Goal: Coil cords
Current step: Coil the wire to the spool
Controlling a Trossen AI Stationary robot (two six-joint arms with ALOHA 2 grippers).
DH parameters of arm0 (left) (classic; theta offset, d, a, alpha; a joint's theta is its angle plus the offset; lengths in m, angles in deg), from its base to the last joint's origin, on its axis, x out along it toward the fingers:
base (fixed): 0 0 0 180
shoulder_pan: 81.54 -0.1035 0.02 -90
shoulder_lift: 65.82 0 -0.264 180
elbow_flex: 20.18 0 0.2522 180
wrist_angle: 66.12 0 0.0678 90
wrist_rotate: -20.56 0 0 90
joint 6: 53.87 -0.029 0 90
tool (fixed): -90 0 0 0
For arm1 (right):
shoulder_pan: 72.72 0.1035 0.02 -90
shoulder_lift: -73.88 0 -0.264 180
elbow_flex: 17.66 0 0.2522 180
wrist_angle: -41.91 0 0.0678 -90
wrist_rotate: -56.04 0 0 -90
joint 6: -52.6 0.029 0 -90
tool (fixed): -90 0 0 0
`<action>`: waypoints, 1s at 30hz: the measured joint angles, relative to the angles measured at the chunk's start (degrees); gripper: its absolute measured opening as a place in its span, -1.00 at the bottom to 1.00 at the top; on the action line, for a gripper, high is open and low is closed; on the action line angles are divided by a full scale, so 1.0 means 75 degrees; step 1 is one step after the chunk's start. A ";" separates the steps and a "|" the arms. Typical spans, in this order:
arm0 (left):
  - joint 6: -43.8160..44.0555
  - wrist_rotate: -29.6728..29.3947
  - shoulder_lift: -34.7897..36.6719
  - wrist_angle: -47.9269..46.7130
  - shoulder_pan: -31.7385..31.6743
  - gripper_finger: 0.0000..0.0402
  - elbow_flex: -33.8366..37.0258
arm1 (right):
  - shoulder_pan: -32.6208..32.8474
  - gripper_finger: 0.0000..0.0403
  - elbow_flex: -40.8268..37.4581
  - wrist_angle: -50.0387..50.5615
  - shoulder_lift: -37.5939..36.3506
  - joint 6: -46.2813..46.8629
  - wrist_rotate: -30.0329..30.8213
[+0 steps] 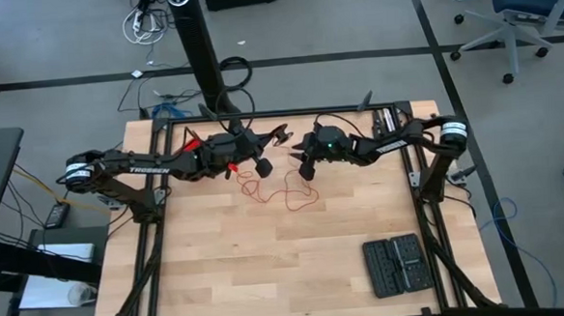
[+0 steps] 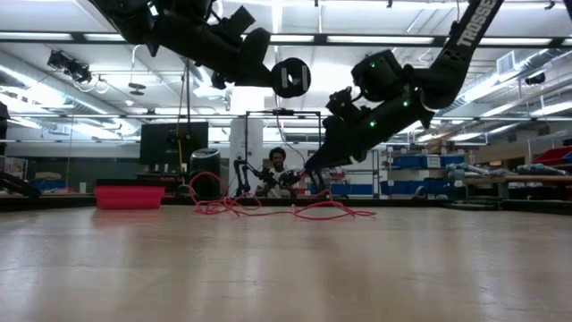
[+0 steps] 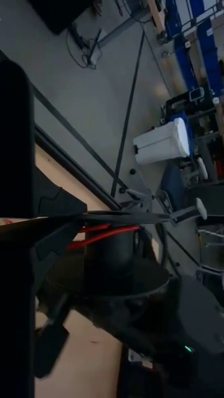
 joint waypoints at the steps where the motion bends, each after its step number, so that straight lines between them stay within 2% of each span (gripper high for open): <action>1: 0.0011 0.0000 0.0000 -0.0002 0.0011 -1.00 0.0000 | -0.0002 -0.41 0.0000 -0.0143 0.0048 0.0001 -0.0027; 11: 0.0141 0.0001 -0.0003 0.0096 0.0011 -1.00 0.0003 | 0.0002 -0.50 0.0000 -0.0794 0.0152 0.0117 -0.0111; 19: 0.0086 0.0152 -0.0009 0.0169 -0.0003 -1.00 0.0003 | 0.0065 -0.96 0.0000 -0.0987 0.0155 -0.0057 -0.0116; 25: -0.0052 0.0612 -0.0009 0.0002 -0.0258 -1.00 0.0003 | -0.0262 -0.98 0.0000 -0.1019 0.0149 -0.0189 -0.0070; 30: -0.0309 0.1226 -0.0009 -0.0728 -0.0611 -1.00 0.0003 | -0.0698 -0.99 -0.0003 -0.0847 -0.0087 -0.0153 -0.0110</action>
